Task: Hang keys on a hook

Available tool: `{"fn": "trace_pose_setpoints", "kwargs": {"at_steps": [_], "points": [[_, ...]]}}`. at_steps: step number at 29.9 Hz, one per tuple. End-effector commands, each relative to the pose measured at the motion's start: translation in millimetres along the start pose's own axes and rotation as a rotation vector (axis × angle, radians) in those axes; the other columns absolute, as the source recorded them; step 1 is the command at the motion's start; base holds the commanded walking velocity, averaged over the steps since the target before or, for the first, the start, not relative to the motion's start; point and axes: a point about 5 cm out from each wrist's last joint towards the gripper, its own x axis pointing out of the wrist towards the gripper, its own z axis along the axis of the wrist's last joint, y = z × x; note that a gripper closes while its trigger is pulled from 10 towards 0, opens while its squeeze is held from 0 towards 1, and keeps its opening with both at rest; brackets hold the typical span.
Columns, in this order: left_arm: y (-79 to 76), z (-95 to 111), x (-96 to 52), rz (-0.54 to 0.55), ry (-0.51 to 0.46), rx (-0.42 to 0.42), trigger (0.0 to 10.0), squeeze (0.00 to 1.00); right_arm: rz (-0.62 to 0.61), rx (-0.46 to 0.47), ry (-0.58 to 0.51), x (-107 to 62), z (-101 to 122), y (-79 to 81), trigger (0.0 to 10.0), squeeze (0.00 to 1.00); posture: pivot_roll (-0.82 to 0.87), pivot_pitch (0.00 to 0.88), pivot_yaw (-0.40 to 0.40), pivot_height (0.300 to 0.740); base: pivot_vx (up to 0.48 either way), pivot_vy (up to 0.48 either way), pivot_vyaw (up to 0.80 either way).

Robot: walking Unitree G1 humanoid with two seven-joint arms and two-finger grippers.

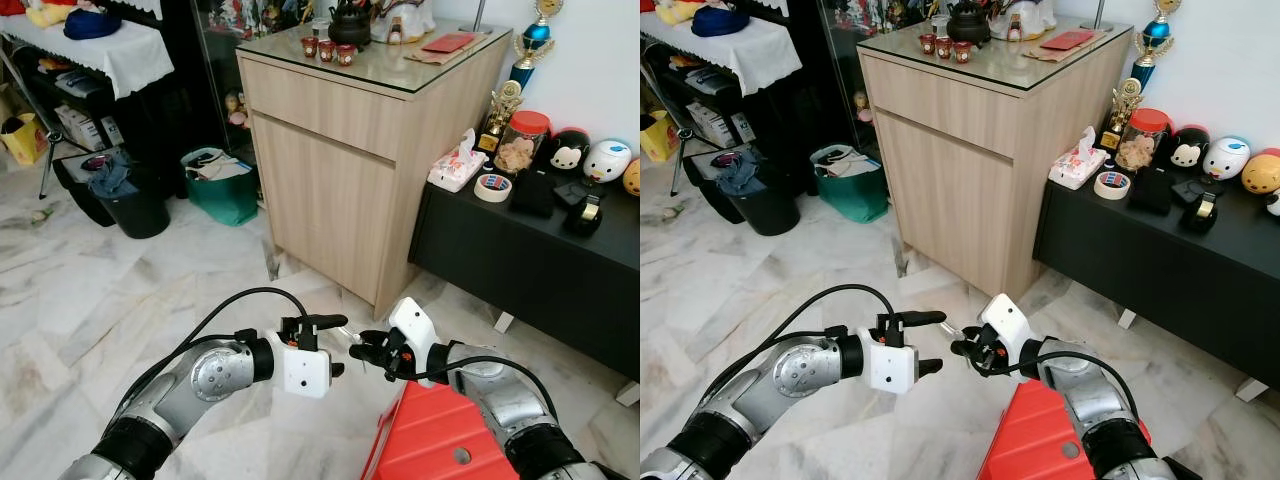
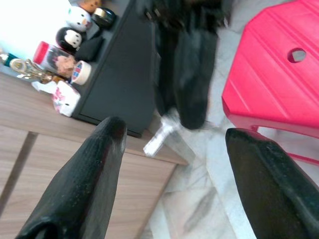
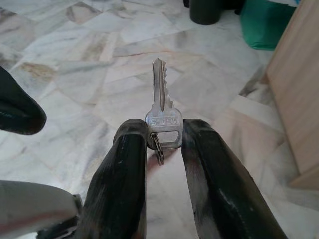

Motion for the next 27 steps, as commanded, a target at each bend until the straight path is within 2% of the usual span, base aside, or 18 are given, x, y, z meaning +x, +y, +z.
{"fn": "trace_pose_setpoints", "kwargs": {"at_steps": [1, 5, 9, 13, 18, 27], "points": [[-0.5, 1, 0.9, -0.023, -0.003, 0.030, 10.0, 0.00, 0.000, -0.029, -0.007, -2.0, 6, -1.7, 10.0, 0.00, 0.12, 0.000, 0.046, 0.740, 0.000, 0.000, 0.00], [-1.0, 2, 5.4, -0.015, -0.007, 0.026, 10.0, 0.00, -0.028, -0.044, 0.001, -6.2, 7, -7.9, 10.0, 0.00, 0.11, 0.000, 0.027, 0.740, 0.000, 0.000, 0.00], [-0.4, 3, 9.3, 0.010, -0.016, 0.018, 10.0, 0.00, -0.095, 0.003, -0.019, -5.9, 8, -14.8, 10.0, 0.00, 0.12, 0.000, -0.001, 0.740, 0.000, 0.000, 0.00], [-1.7, 2, 7.7, 0.027, -0.007, 0.002, 10.0, 0.00, -0.102, 0.037, -0.024, -3.4, 7, -13.3, 10.0, 0.00, 0.12, 0.000, -0.011, 0.740, 0.000, 0.000, 0.00], [-2.4, -2, 6.2, 0.071, 0.017, -0.033, 10.0, 0.00, -0.070, 0.030, -0.016, -1.6, 5, -7.2, 10.0, 0.00, 0.11, 0.000, -0.022, 0.740, 0.000, 0.000, -0.57], [-0.2, -3, 8.0, 0.086, 0.019, -0.031, 10.0, 0.00, -0.039, 0.020, -0.031, 3.0, 6, -2.1, 10.0, 0.00, 0.11, 0.000, -0.020, 0.740, 0.000, 0.000, -0.52]]}}
